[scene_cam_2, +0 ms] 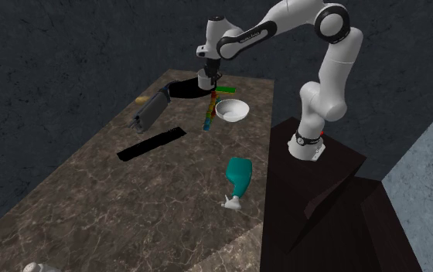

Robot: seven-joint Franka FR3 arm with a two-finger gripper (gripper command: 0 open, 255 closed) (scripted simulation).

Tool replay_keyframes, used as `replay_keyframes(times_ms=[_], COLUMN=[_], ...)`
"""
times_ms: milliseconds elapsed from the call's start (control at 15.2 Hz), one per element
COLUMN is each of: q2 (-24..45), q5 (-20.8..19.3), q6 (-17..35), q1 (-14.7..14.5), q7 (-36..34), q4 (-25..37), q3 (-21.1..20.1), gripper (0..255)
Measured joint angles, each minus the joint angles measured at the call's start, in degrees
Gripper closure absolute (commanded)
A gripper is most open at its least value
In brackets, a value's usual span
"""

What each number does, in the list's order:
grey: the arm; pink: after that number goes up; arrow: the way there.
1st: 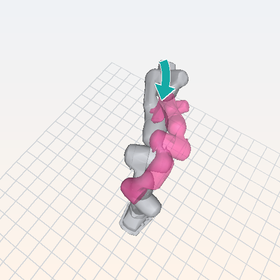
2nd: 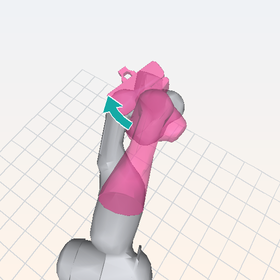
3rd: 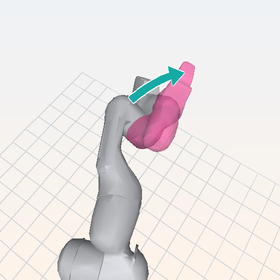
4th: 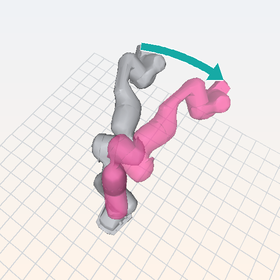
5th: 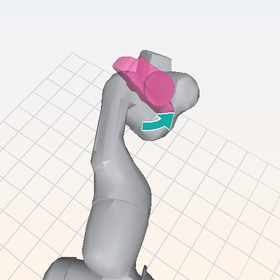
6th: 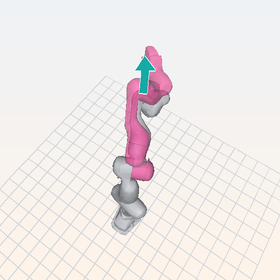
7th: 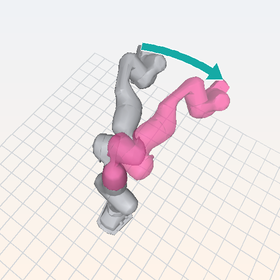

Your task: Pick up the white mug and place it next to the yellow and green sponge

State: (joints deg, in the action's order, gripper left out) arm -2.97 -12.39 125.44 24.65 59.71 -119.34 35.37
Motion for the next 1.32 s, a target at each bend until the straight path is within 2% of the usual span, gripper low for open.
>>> replay_keyframes(times_ms=[198,792,924,1188,1320], q2=[0.5,6.0,9.9,14.5,17.9], q5=[0.8,8.0,12.1,17.9,21.4], q6=[1.6,4.4,4.6,4.3,3.4], q1=[1.8,8.3,10.4,15.3,18.8], q7=[4.2,20.3,25.2,33.3,37.8], q4=[-0.6,2.7,5.5,9.4,12.8], q3=[2.2,8.5,9.3,10.0,9.8], gripper=[255,255,255,255,255])
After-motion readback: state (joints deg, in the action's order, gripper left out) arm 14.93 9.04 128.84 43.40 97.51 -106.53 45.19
